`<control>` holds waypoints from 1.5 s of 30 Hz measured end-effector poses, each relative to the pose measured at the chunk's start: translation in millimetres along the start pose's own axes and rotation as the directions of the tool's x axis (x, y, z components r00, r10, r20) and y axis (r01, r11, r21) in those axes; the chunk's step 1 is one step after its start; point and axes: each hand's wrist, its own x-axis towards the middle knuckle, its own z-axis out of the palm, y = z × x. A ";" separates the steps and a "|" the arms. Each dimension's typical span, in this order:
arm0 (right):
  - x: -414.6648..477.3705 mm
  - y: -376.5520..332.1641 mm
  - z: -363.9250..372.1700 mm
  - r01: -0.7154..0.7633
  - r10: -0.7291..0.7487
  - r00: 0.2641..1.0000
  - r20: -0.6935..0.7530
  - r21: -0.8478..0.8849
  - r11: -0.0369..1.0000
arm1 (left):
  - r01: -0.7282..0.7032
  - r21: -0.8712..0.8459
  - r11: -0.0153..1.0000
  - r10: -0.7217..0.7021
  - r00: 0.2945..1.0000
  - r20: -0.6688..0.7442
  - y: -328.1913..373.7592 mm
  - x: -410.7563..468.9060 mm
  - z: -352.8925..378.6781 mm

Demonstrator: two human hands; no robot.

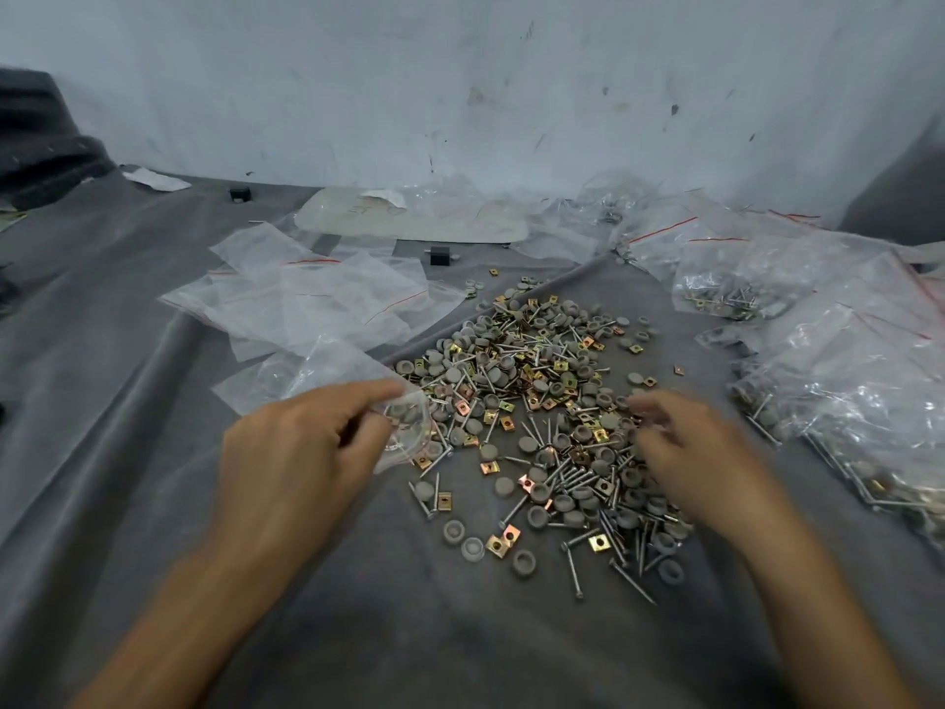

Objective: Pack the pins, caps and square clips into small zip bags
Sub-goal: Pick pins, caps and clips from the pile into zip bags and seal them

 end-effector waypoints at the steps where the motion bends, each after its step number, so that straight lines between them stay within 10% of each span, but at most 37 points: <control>1: 2.1 4.2 -0.5 -0.040 0.040 0.998 0.042 0.000 0.999 | 0.014 -0.003 1.000 -0.014 1.000 0.016 -0.2 0.2 0.9; 16: -14.6 -48.7 33.2 0.065 -0.271 0.937 0.222 0.650 0.757 | 0.000 0.057 0.998 -0.017 0.958 0.287 2.7 -8.3 14.4; 22: -14.3 -37.2 29.8 0.251 -0.291 0.956 0.019 0.459 0.853 | -0.027 0.082 0.996 0.007 0.972 0.235 -3.8 -6.0 17.9; 31: -22.5 -49.2 44.2 0.386 -0.377 0.901 0.216 0.002 0.922 | -0.047 0.108 0.993 -0.003 0.907 0.420 -6.9 -8.4 18.1; 45: -15.2 -37.4 36.6 0.275 -0.293 0.953 0.078 0.183 0.944 | 0.060 0.016 0.998 -0.060 0.864 0.499 -9.9 -6.1 15.6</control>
